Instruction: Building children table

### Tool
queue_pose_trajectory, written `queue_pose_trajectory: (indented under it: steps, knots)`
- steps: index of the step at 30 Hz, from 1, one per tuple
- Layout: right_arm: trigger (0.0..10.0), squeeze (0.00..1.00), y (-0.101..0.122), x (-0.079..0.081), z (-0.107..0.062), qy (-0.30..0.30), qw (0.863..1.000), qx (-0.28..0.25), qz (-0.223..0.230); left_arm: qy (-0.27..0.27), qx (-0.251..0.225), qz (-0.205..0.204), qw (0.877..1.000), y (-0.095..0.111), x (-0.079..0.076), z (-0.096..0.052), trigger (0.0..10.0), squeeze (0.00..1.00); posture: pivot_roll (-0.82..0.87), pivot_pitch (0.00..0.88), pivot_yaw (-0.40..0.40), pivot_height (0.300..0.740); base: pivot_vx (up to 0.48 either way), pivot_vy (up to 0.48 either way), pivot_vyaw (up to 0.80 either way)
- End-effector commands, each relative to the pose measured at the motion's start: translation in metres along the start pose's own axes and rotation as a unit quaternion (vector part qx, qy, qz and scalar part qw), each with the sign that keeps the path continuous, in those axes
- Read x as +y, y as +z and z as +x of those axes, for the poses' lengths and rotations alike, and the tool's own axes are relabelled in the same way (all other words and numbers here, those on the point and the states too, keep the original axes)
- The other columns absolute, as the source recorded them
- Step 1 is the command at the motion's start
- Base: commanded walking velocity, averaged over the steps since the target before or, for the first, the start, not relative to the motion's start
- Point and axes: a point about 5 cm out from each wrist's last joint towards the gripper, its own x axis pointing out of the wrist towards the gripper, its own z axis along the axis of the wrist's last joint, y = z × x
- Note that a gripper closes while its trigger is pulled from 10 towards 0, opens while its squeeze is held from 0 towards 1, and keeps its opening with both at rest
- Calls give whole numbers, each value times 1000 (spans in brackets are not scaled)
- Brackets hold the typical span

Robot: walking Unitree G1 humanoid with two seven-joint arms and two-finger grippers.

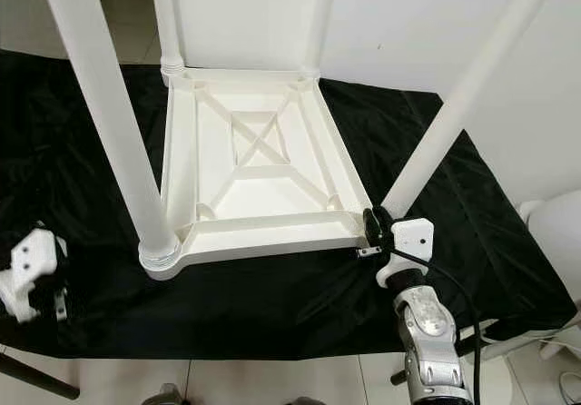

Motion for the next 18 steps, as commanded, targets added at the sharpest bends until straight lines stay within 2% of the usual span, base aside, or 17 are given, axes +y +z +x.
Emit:
queue_pose_trajectory:
  steps: [1,2,8,9,11,16,18]
  knots:
    - [10000,0,-2,-3,1,-3,1000,5,-4,65,28,21,997,-2,17,-7,10000,0,112,0,-94,740,0,0,0]
    - [10000,0,-2,-3,1,-3,1000,5,-4,91,37,33,995,-2,28,-9,10000,0,112,0,-94,740,0,0,0]
    - [10000,0,-3,-2,2,-3,1000,4,-4,120,42,45,991,0,41,-8,10000,0,110,0,-92,740,0,0,0]
    - [10000,0,-4,-1,2,-2,1000,5,-4,139,12,55,989,8,48,-5,10000,0,105,0,-87,740,0,0,0]
    - [10000,0,-4,0,1,0,1000,5,-5,145,-39,44,988,20,55,-1,10000,0,98,0,-83,740,0,0,0]
    - [10000,0,-6,0,-1,-1,1000,9,-6,159,-48,60,984,23,64,12,10000,0,96,1,-82,740,0,0,0]
    - [10000,0,-6,1,-1,1,1000,10,-6,191,-62,73,977,28,71,20,10000,0,92,7,-80,740,0,0,0]
